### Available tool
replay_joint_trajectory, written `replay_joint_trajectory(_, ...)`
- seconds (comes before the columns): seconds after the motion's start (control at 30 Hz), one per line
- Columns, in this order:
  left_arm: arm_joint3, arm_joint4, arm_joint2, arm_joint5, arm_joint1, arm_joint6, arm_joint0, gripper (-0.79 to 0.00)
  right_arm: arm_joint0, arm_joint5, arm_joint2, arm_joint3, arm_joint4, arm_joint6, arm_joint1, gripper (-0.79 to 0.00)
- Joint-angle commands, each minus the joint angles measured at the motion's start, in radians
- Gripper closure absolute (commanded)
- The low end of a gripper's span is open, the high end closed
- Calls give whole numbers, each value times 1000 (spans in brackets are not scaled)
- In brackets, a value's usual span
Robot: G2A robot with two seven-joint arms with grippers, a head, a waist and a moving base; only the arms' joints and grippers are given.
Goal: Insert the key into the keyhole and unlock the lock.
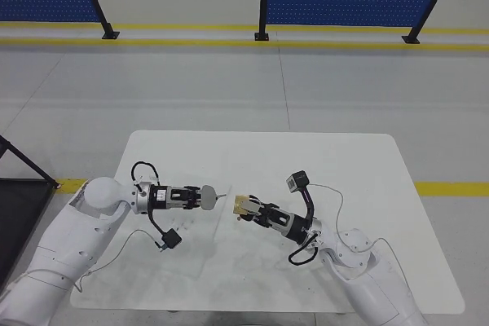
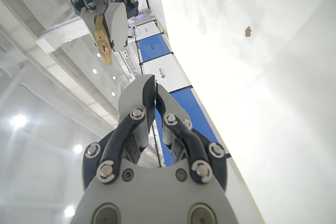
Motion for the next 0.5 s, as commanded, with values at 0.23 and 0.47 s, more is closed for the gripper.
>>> replay_joint_trajectory(0.23,14,26,4,192,-8,0,-29,0,0,0,0,0,0,0,0,0)
replay_joint_trajectory(0.47,29,4,11,204,-10,41,-45,0,0,0,0,0,0,0,0,0)
